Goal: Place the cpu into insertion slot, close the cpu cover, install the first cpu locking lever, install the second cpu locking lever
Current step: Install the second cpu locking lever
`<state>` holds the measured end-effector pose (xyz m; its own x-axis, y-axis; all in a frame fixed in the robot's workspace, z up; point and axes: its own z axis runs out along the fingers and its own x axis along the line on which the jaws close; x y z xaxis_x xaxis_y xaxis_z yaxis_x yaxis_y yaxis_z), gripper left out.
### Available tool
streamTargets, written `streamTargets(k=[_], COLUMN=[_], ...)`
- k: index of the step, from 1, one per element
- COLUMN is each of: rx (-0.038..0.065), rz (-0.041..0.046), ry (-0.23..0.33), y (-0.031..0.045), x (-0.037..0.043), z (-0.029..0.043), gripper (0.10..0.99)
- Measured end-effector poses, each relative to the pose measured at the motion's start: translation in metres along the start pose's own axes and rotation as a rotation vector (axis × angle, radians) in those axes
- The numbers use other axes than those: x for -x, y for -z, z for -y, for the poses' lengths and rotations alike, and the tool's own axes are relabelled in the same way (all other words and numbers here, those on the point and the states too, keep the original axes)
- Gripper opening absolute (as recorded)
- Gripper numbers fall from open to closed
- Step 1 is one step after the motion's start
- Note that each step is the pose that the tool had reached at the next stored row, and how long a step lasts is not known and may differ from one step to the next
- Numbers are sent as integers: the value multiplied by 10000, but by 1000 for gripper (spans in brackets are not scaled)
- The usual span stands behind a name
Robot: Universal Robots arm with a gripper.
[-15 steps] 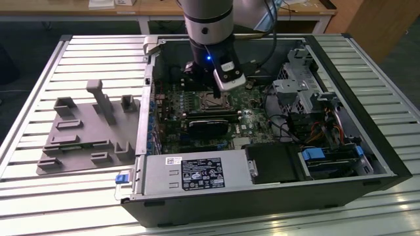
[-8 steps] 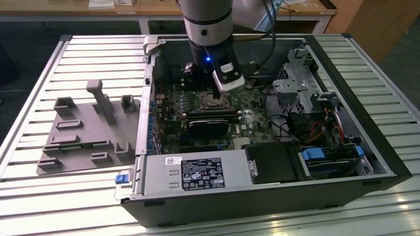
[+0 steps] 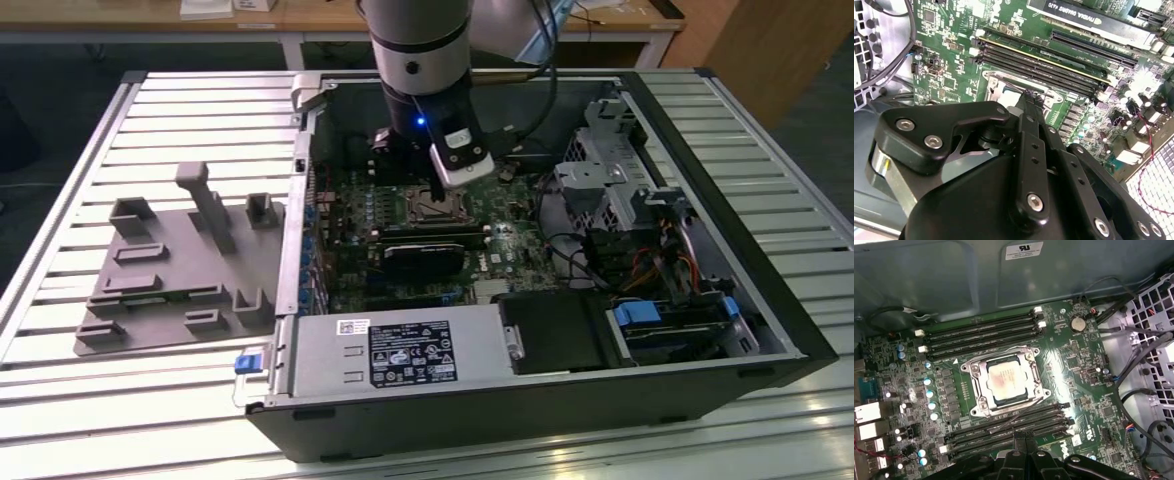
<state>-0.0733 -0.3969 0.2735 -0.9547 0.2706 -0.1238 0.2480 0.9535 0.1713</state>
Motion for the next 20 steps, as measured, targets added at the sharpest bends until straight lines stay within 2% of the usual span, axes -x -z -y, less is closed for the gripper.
streamTargets(k=[20], rx=[0], rz=[0], ry=[0], y=[-82], x=[-80], z=[-53], gripper=[102])
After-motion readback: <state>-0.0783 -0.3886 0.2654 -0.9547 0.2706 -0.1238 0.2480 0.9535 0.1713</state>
